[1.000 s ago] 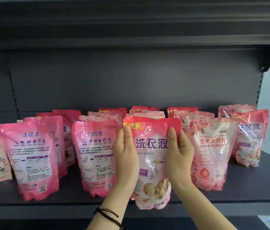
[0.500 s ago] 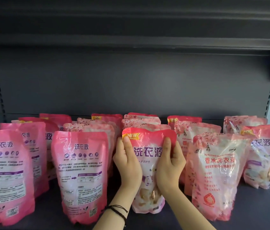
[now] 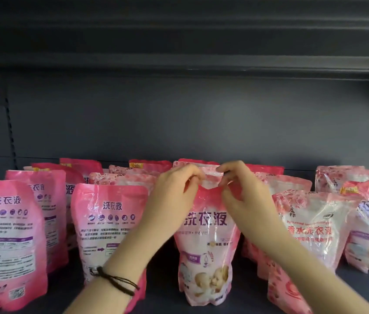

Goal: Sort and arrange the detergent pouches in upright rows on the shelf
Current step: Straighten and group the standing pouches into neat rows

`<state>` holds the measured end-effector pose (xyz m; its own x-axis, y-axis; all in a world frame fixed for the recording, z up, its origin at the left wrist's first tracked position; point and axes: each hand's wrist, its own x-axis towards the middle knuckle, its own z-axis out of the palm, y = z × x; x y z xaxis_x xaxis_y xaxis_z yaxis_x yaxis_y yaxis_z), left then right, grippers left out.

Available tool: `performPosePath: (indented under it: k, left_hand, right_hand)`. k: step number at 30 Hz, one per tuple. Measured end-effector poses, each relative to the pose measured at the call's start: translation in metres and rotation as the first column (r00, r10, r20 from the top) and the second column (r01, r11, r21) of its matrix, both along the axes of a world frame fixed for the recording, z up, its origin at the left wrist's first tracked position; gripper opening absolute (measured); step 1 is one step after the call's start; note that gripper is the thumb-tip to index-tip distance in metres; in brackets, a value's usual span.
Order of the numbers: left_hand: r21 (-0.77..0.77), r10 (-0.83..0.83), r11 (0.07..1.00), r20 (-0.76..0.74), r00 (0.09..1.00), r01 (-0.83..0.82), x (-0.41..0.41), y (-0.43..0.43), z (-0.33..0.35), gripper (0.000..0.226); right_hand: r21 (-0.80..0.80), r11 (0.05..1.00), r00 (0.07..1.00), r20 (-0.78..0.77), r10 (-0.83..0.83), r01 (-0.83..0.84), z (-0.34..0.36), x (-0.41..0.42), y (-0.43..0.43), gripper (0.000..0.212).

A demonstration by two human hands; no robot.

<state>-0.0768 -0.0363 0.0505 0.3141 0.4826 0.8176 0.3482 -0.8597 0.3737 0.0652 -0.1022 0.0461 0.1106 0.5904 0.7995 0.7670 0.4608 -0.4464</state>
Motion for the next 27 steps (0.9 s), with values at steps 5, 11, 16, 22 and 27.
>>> performPosePath:
  k: [5, 11, 16, 22, 27]
  left_hand:
    - [-0.027, 0.043, 0.998, -0.419, 0.907, -0.060, -0.016, -0.001, 0.044, 0.012]
    - [0.368, 0.368, 0.922, -0.740, 0.564, -0.119, -0.011, 0.032, 0.083, 0.026]
    - [0.105, 0.153, 0.987, -0.853, 0.499, -0.123, -0.005, 0.058, 0.074, 0.034]
    - [-0.219, -0.082, 0.974, -0.597, 0.798, -0.064, -0.007, 0.066, 0.095, 0.026]
    - [-0.497, -0.325, 0.757, 0.276, 0.905, 0.424, 0.022, 0.050, 0.139, 0.011]
  right_hand:
    - [-0.375, 0.918, 0.885, 0.461, 0.063, 0.130, 0.053, 0.019, -0.001, 0.015]
    - [-0.441, 0.867, 0.795, 0.600, 0.091, 0.233, 0.104, 0.037, 0.021, 0.017]
    - [-0.454, 0.732, 0.584, 0.806, 0.094, 0.508, 0.089, 0.038, 0.043, 0.019]
    - [-0.558, 0.746, 0.876, 0.478, -0.070, 0.364, 0.112, 0.057, 0.040, 0.019]
    - [-0.293, 0.915, 0.855, -0.511, 0.095, -0.277, 0.140, 0.073, 0.024, 0.018]
